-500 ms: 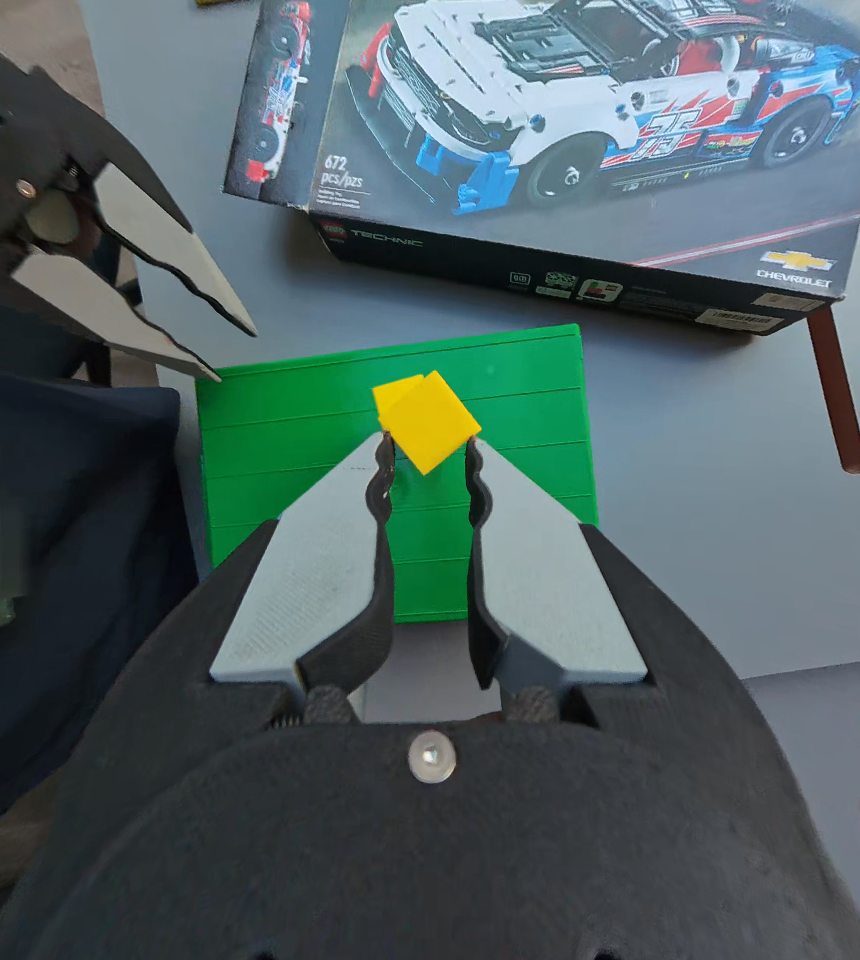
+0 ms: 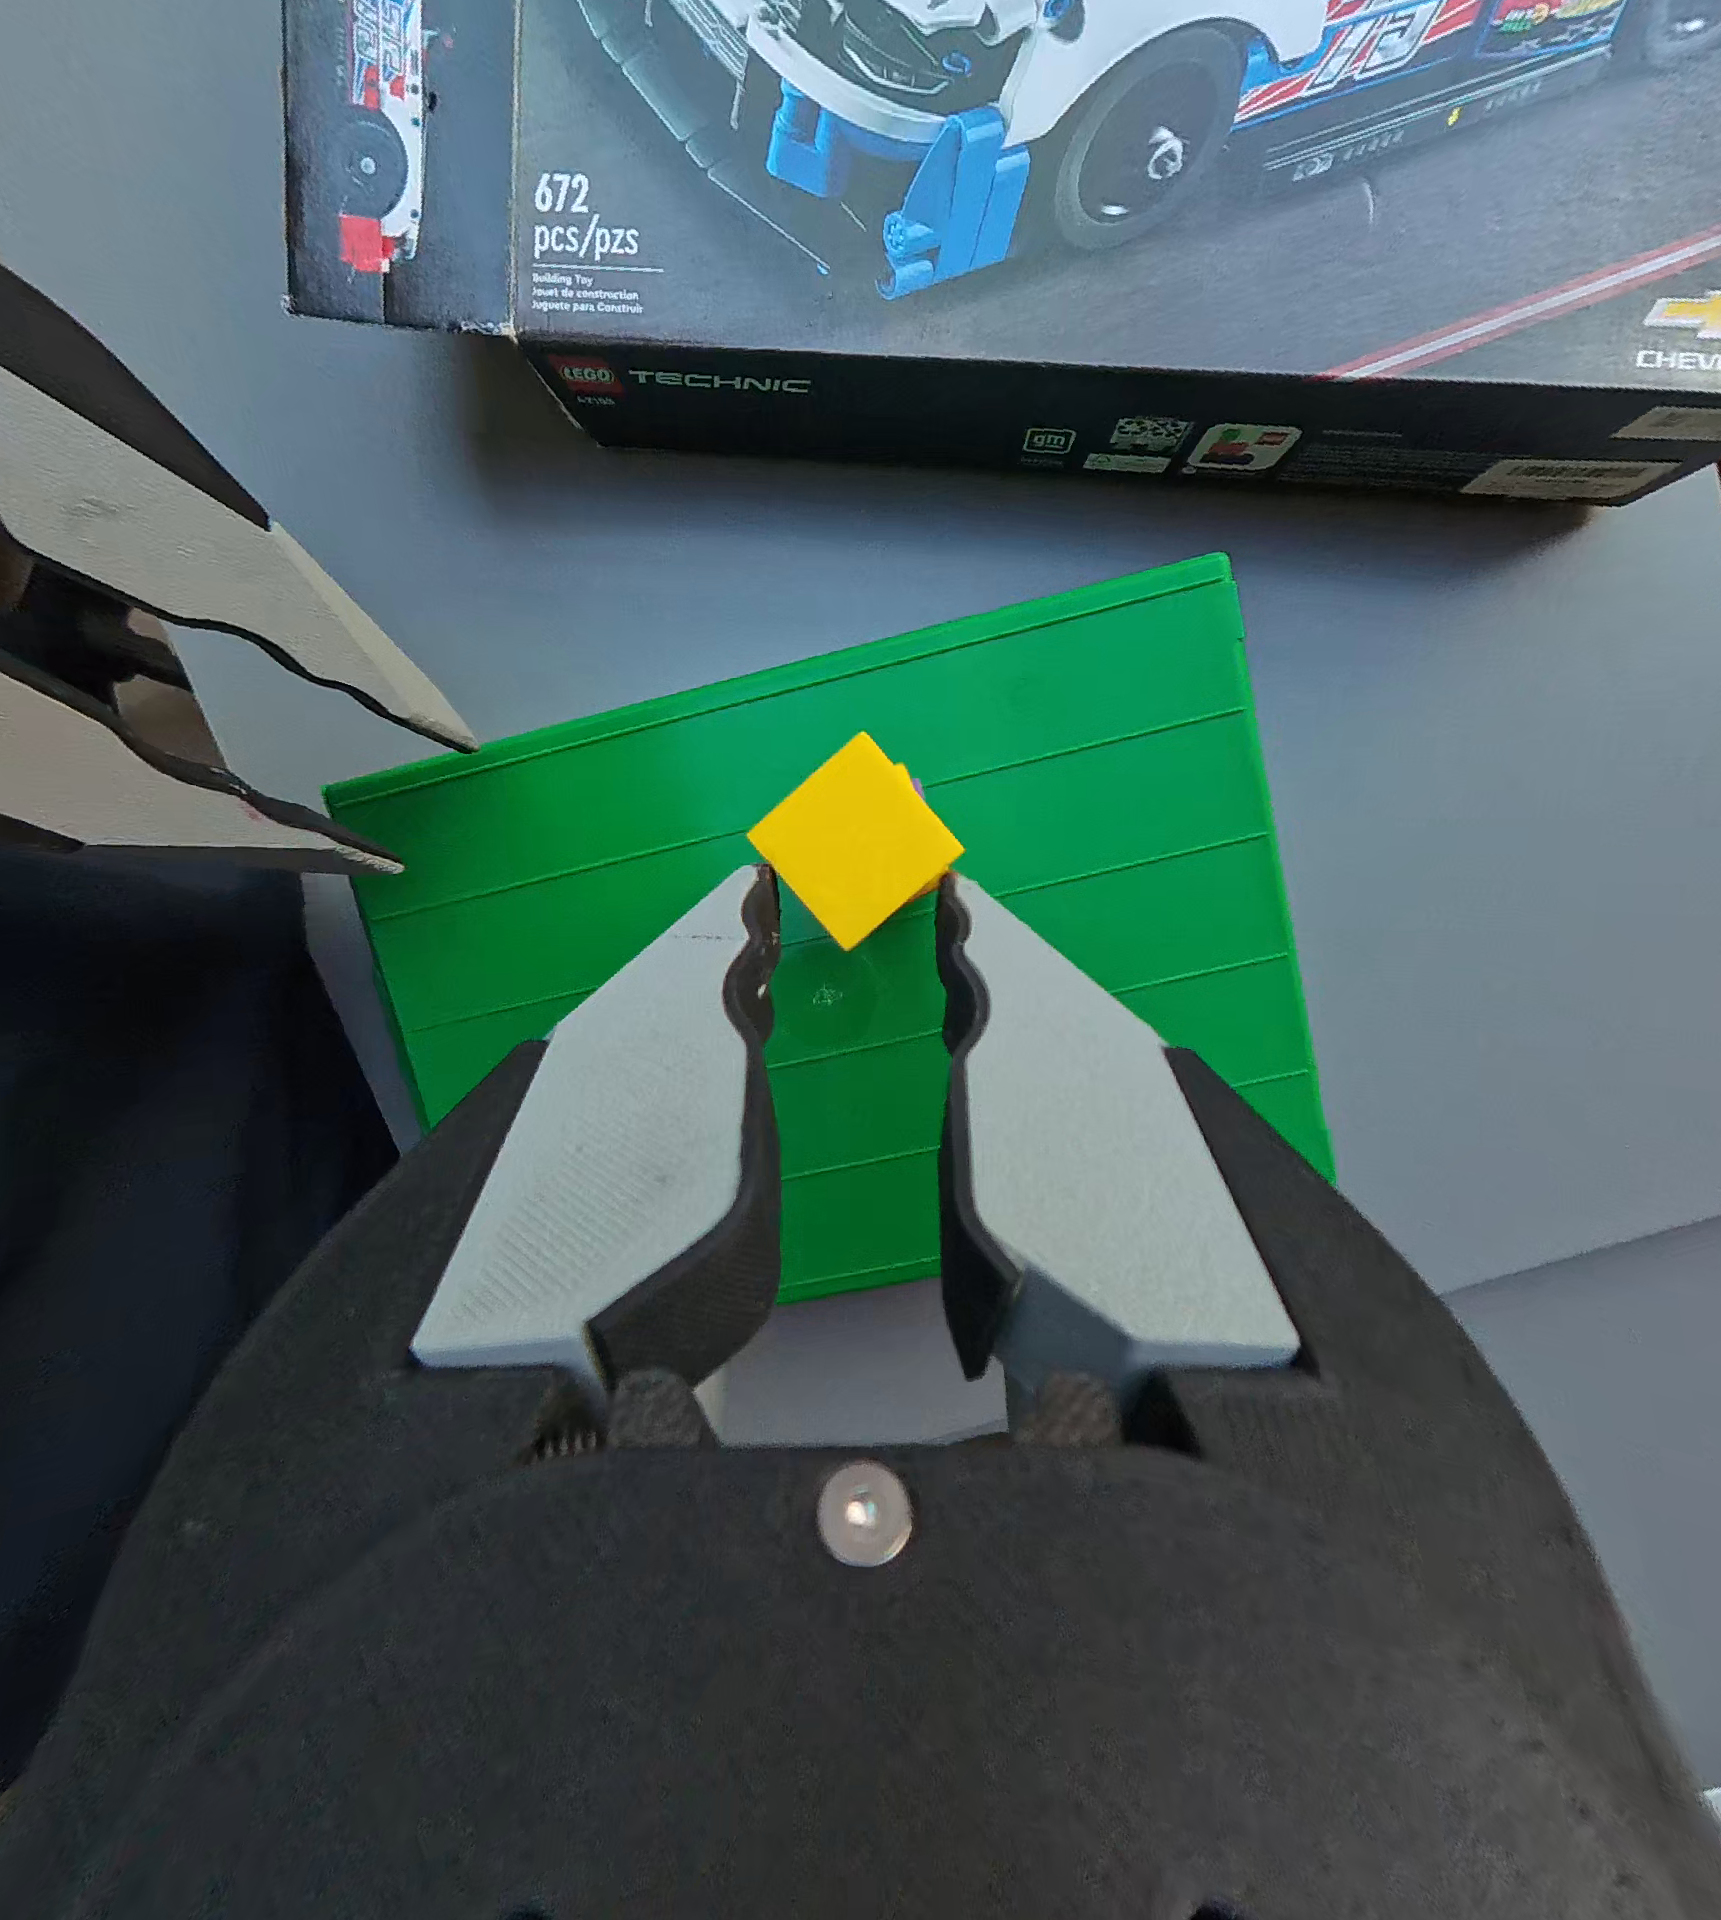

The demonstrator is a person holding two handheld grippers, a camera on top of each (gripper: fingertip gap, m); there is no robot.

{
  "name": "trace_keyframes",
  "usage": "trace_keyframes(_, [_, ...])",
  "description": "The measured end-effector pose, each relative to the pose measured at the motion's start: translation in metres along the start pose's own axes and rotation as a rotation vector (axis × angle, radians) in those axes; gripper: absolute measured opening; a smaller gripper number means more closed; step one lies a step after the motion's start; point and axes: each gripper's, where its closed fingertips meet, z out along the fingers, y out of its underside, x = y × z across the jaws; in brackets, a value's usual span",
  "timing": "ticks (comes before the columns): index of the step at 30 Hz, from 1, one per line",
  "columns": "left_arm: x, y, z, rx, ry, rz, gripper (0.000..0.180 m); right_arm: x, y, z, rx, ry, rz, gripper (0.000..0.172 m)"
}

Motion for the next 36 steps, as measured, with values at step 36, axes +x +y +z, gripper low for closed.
trace_keyframes(36, [0.062, 0.200, -0.061, -0.148, -0.358, -0.949, 0.016, 0.458, -0.044, 0.174, 0.035, 0.318, 0.139, 0.045])
